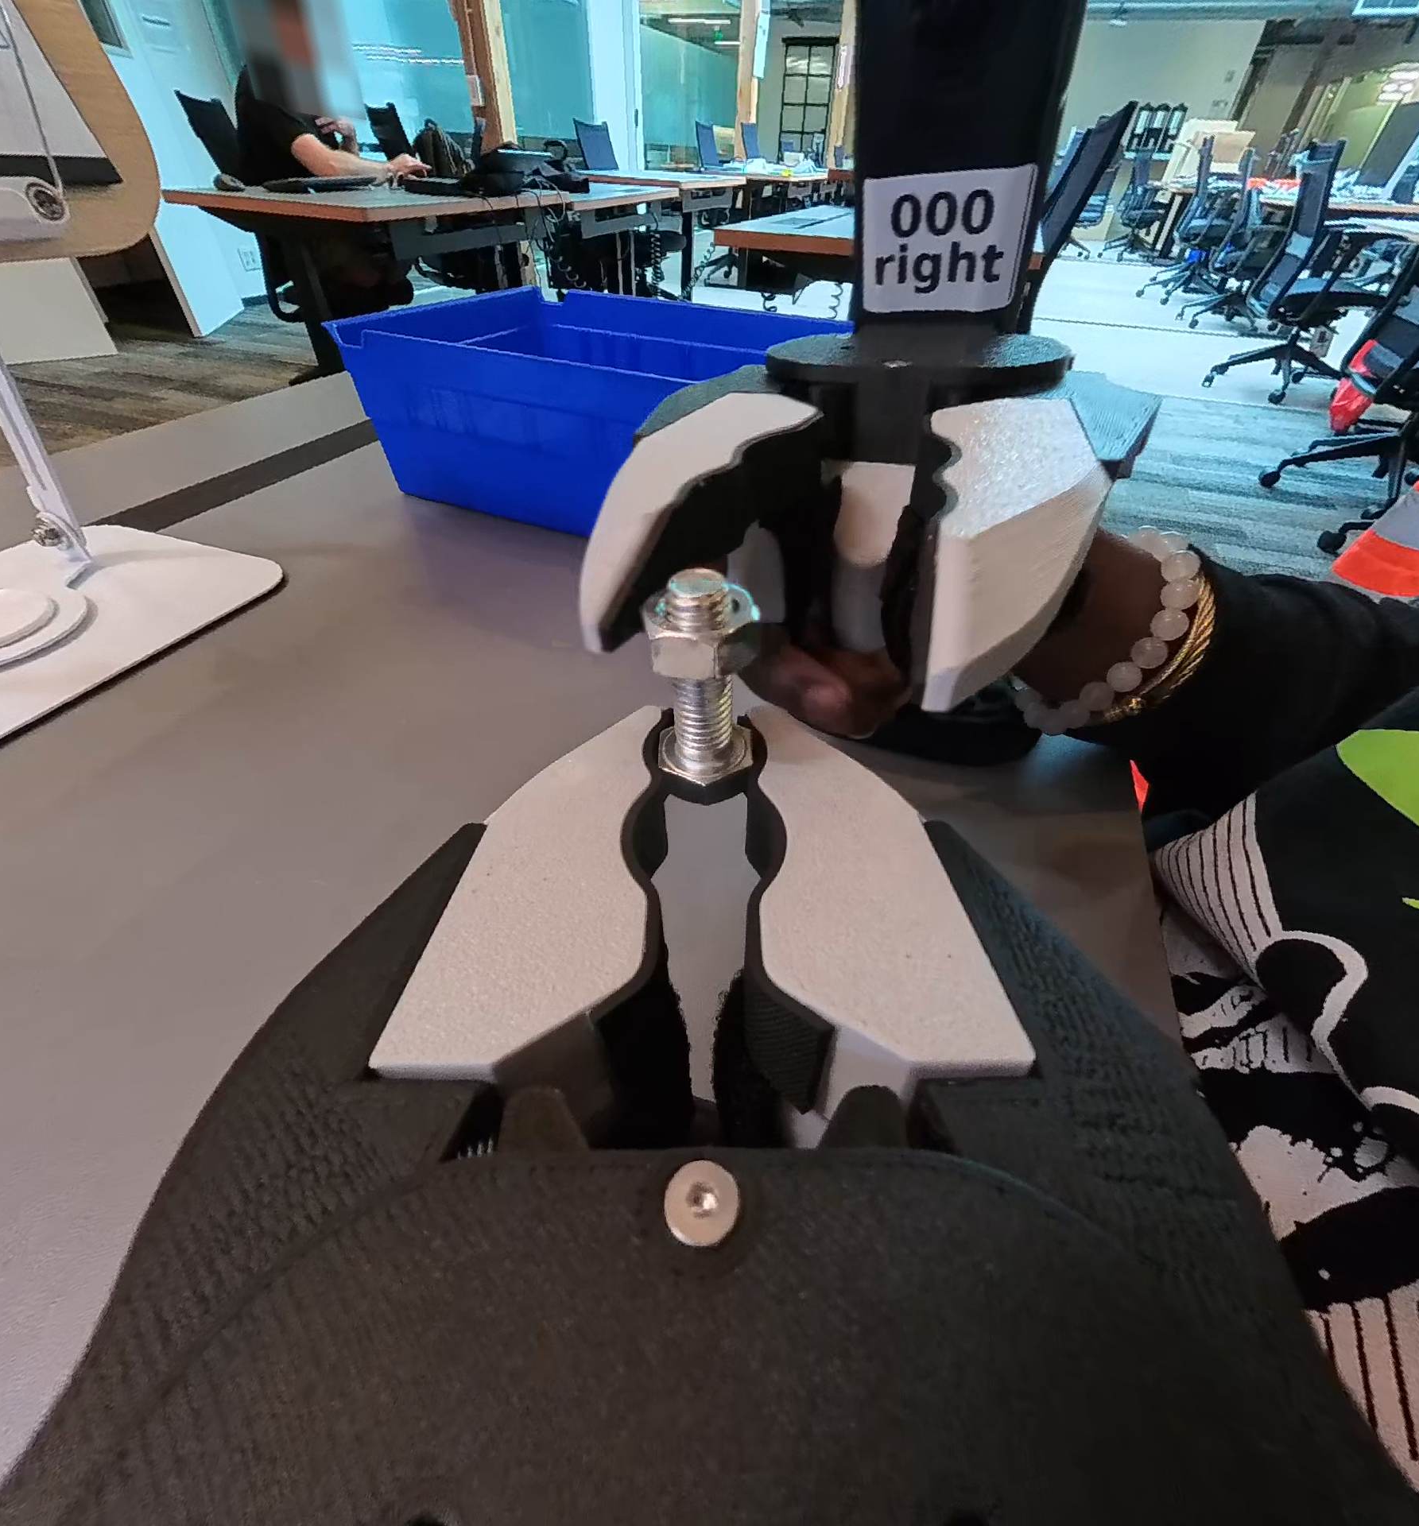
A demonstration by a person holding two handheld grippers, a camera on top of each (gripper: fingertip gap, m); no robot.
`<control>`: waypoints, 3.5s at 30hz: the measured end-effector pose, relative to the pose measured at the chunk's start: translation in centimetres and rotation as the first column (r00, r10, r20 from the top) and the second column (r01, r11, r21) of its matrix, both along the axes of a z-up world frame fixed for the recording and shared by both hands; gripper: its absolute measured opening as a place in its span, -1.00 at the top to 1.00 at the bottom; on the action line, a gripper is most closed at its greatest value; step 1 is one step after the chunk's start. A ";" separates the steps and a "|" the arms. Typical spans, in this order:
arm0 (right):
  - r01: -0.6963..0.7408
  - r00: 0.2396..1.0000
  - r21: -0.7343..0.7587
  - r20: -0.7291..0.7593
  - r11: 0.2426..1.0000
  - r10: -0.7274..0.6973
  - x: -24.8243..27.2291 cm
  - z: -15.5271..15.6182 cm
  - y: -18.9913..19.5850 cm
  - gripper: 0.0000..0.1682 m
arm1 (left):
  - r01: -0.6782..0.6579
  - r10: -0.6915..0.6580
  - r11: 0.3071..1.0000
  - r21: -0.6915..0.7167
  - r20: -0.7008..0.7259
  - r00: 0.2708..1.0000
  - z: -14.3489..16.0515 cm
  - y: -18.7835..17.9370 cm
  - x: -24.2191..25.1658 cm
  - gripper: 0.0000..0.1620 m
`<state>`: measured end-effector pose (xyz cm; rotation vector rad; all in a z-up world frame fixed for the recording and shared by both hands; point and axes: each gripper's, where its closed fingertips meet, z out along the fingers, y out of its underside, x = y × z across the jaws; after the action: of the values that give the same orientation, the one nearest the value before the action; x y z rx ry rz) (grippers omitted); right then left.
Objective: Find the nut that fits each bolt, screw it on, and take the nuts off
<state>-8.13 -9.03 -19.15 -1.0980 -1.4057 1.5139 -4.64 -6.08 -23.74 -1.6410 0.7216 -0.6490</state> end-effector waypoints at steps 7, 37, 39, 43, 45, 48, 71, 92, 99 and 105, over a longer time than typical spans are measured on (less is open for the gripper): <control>-0.018 1.000 -0.009 -0.010 1.000 0.018 1.8 0.3 0.2 0.82 | -0.004 0.004 1.000 -0.006 0.004 1.000 0.0 0.1 -0.1 0.82; 0.045 0.998 0.003 -0.042 0.999 -0.045 2.1 0.7 1.0 0.75 | -0.006 0.006 1.000 -0.005 -0.001 1.000 0.0 0.2 -0.1 0.82; 0.059 0.997 -0.008 -0.050 0.998 -0.060 1.7 0.8 1.2 0.65 | -0.005 0.005 1.000 -0.003 -0.001 1.000 0.0 0.1 -0.1 0.82; 0.056 0.998 0.005 -0.025 0.998 -0.056 0.6 0.2 1.0 0.47 | 0.001 -0.001 1.000 -0.003 -0.005 1.000 0.0 0.1 0.0 0.82; 0.042 0.999 0.014 -0.011 0.999 -0.042 0.2 -0.1 0.6 0.45 | 0.005 -0.005 1.000 -0.004 -0.009 1.000 -0.1 0.1 0.0 0.82; 0.031 1.000 0.021 -0.003 0.999 -0.031 0.0 -0.2 0.3 0.45 | 0.004 -0.004 1.000 -0.003 -0.009 1.000 -0.1 0.1 0.0 0.82; 0.039 0.999 0.021 -0.011 0.999 -0.039 -0.3 -0.1 0.5 0.47 | 0.012 -0.012 1.000 -0.005 -0.016 1.000 -0.1 0.0 0.2 0.82; 0.041 0.999 0.021 0.007 0.999 -0.041 -0.2 -0.4 0.6 0.48 | 0.006 -0.006 1.000 -0.007 -0.010 1.000 -0.1 0.0 0.1 0.82; 0.021 0.999 0.020 0.027 1.000 -0.021 1.5 -0.3 0.4 0.66 | -0.008 0.008 1.000 -0.010 -0.002 1.000 -0.1 0.2 -0.1 0.82; 0.060 0.998 0.055 0.029 0.997 -0.061 2.3 0.7 0.8 0.80 | -0.005 0.005 1.000 -0.012 -0.010 1.000 -0.2 0.2 0.0 0.82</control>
<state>-5.80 -8.21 -18.42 -1.1252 -1.4135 1.4140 -4.65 -5.88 -23.92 -1.6581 0.7216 -0.6427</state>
